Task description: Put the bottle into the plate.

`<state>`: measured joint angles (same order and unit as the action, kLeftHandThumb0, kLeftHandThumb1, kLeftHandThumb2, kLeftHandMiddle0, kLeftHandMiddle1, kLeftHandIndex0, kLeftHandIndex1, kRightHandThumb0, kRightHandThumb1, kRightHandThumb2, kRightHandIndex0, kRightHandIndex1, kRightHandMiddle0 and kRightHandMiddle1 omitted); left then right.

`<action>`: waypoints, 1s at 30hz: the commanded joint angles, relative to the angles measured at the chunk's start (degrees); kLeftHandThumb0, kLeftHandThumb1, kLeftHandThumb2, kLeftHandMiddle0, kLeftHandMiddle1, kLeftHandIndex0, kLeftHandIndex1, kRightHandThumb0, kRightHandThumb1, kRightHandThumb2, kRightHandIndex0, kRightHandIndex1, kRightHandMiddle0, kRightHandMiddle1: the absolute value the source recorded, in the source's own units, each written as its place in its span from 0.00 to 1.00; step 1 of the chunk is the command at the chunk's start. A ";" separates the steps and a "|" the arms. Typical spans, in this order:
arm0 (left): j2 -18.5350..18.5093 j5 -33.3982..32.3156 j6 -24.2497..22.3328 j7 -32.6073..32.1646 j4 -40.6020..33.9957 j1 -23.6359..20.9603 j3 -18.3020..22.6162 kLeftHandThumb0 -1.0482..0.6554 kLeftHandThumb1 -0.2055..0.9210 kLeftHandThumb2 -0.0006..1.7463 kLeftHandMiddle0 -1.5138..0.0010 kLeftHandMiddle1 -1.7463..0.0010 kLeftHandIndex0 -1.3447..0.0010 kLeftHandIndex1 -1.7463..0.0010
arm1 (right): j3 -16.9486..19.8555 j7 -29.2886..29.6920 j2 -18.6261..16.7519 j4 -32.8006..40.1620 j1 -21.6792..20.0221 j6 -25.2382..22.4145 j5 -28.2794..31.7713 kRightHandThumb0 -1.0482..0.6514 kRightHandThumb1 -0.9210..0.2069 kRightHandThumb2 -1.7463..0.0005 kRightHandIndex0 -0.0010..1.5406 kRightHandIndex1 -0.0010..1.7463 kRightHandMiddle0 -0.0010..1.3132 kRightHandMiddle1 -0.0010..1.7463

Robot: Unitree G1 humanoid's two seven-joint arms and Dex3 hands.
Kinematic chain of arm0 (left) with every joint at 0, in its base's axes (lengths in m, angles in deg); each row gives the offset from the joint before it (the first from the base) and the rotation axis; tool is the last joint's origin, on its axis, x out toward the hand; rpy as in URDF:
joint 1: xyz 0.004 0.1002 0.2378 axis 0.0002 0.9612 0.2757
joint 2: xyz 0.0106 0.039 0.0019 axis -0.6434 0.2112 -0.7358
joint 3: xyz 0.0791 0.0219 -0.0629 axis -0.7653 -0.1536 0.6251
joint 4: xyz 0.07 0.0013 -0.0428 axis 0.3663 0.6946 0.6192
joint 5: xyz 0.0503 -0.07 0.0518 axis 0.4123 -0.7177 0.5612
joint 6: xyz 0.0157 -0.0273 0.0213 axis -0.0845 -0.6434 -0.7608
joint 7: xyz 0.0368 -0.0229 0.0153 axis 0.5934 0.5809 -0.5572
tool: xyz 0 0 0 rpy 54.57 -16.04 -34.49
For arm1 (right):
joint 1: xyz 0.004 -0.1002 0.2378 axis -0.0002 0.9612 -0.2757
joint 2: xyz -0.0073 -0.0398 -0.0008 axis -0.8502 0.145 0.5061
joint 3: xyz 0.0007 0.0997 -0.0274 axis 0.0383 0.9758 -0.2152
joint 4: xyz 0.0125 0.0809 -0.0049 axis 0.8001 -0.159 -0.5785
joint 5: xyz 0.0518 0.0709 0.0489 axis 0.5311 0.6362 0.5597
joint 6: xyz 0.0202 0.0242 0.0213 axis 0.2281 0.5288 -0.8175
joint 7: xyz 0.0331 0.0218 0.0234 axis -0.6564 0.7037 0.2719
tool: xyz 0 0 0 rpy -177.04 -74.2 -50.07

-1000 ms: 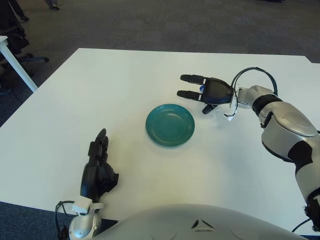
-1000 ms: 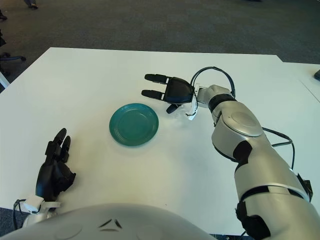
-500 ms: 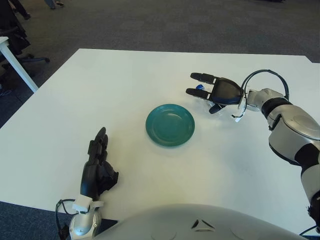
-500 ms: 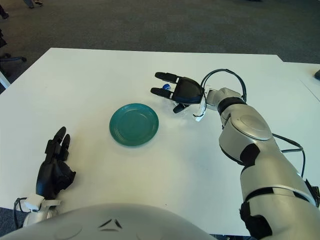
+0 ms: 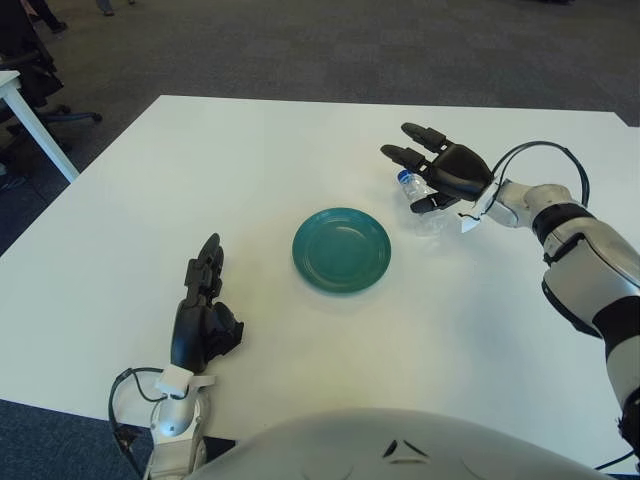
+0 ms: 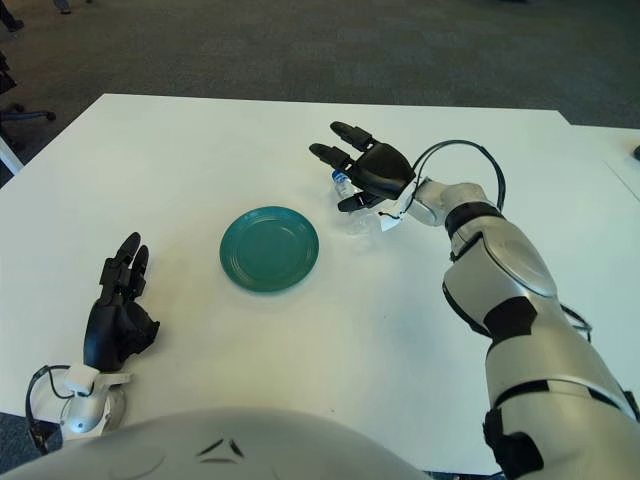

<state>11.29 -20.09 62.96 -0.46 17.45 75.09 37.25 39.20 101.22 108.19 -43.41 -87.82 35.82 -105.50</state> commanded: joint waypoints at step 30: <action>-2.08 -3.17 -4.78 3.34 12.33 -12.63 -1.06 0.08 1.00 0.61 0.86 0.99 1.00 0.74 | 30.34 -17.59 -14.40 43.47 34.64 -34.45 26.50 0.02 0.00 0.74 0.11 0.01 0.00 0.24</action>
<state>8.92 -24.02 61.55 2.15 20.82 72.22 36.45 66.88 84.71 94.18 -3.19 -55.37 3.51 -80.59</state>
